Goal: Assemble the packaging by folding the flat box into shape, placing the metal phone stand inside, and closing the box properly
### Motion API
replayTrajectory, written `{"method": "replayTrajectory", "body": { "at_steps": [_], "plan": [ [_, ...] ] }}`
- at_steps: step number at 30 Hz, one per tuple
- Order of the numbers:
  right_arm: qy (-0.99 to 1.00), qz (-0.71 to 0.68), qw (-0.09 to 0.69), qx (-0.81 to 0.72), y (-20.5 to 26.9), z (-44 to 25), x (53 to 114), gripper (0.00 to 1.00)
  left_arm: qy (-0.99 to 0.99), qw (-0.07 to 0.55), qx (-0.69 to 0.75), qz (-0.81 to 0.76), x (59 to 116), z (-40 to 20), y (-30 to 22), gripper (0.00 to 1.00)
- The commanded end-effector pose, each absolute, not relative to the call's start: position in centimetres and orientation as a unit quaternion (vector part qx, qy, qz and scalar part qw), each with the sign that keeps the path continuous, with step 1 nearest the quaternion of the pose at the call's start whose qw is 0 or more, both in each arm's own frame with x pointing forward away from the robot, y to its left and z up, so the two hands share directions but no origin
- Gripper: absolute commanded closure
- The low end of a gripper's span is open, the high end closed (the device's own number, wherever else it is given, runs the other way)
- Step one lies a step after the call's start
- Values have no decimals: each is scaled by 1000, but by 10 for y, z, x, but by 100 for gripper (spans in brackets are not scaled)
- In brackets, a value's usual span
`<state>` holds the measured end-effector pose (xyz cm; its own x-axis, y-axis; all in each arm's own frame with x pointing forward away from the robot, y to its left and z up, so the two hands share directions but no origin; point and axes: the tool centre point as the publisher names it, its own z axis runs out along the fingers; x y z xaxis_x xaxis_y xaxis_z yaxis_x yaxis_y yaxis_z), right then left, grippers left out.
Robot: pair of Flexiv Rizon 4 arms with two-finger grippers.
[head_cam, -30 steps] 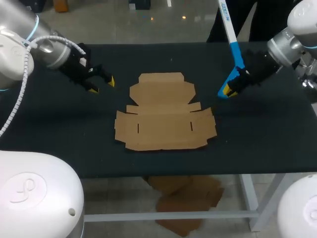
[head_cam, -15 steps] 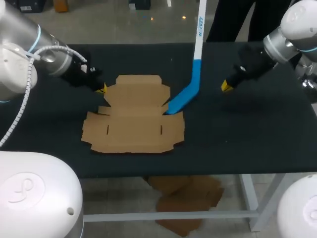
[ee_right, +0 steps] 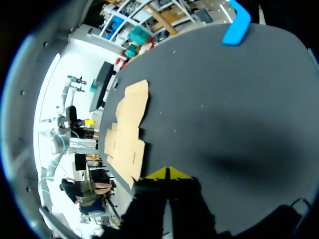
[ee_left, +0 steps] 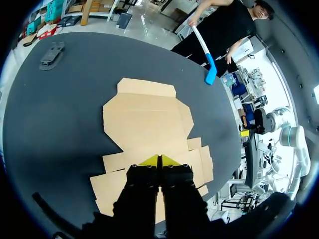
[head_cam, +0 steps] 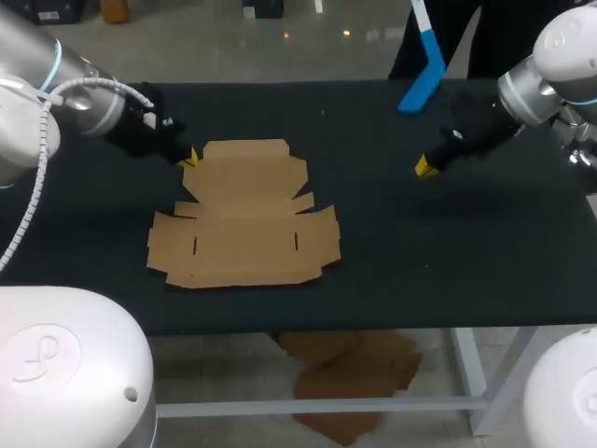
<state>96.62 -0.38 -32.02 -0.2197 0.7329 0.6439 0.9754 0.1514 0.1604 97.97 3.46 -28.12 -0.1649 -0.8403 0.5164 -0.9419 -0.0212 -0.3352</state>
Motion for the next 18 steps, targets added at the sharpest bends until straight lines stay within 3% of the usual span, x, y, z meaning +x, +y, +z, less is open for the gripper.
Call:
{"method": "replayTrajectory", "body": {
  "at_steps": [1,2,10,13,14,15,16,18],
  "plan": [
    [-727,-280,230,-583,0,-323,967,100,-697,88,635,320,970,-268,47,9],
    [-726,-280,233,-584,2,-324,966,100,-697,88,637,319,969,-267,48,0],
    [-721,-280,249,-583,8,-326,956,97,-698,96,638,310,968,-262,54,0],
    [-721,-278,252,-583,10,-325,951,69,-699,104,637,308,967,-260,59,0],
    [-721,-277,253,-582,11,-325,949,53,-699,105,637,307,967,-260,60,0],
    [-721,-277,254,-582,12,-325,947,8,-700,107,637,306,966,-259,62,0],
    [-721,-278,254,-582,13,-324,945,0,-700,109,637,305,965,-259,63,0],
    [-721,-279,257,-580,14,-325,942,0,-700,110,637,304,964,-259,66,0]
  ]
}}
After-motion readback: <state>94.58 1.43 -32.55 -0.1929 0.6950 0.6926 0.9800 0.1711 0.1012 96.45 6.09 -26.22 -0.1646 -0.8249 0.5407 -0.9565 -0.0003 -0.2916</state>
